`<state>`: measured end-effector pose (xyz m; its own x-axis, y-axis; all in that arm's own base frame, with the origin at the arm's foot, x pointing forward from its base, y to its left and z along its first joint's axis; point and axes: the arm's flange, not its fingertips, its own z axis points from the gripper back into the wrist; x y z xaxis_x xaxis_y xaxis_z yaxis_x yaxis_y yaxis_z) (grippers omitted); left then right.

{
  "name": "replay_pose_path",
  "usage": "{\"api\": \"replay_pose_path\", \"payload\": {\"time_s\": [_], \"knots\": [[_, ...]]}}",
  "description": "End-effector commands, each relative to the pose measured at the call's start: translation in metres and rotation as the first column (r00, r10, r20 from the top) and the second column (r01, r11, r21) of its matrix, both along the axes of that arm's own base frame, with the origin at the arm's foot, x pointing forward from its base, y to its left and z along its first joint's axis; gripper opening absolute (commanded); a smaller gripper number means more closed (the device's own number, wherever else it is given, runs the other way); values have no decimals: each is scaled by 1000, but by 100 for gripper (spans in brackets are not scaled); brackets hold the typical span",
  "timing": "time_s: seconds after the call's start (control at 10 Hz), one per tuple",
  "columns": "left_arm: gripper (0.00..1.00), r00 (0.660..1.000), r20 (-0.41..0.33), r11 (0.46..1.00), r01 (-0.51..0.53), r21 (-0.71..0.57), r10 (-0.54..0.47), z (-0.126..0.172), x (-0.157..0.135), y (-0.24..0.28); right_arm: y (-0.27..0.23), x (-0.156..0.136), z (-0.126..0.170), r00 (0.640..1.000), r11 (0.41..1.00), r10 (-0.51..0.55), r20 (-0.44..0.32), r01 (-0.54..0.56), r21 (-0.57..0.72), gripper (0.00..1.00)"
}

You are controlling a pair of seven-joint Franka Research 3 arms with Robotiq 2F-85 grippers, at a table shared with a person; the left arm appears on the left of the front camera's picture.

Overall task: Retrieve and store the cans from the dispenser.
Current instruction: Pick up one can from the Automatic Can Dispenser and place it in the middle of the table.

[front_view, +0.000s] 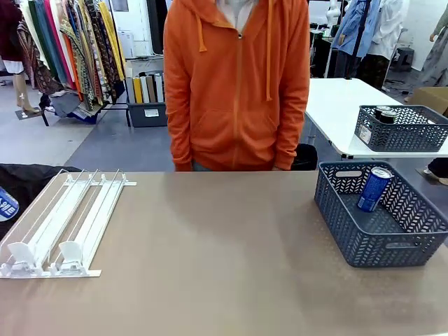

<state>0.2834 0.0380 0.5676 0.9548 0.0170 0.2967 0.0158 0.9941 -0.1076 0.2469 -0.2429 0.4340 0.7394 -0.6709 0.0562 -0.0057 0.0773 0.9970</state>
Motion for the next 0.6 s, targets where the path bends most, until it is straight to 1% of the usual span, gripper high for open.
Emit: {"api": "replay_pose_path", "payload": {"time_s": [0.0,0.1,0.4,0.5], "knots": [[0,1000,31,992,-3,-126,7,-7,-5,19,-1,1,3,1000,1000,1,16,-1,2,100],[0,1000,0,1000,0,0,0,0,0,0,-1,1,3,1000,1000,1,16,-1,2,100],[0,1000,0,1000,0,0,0,0,0,0,-1,1,3,1000,1000,1,16,-1,2,100],[0,1000,-5,1000,3,-28,-3,-5,-2,1,-1,1,3,1000,1000,1,16,-1,2,100]]}}
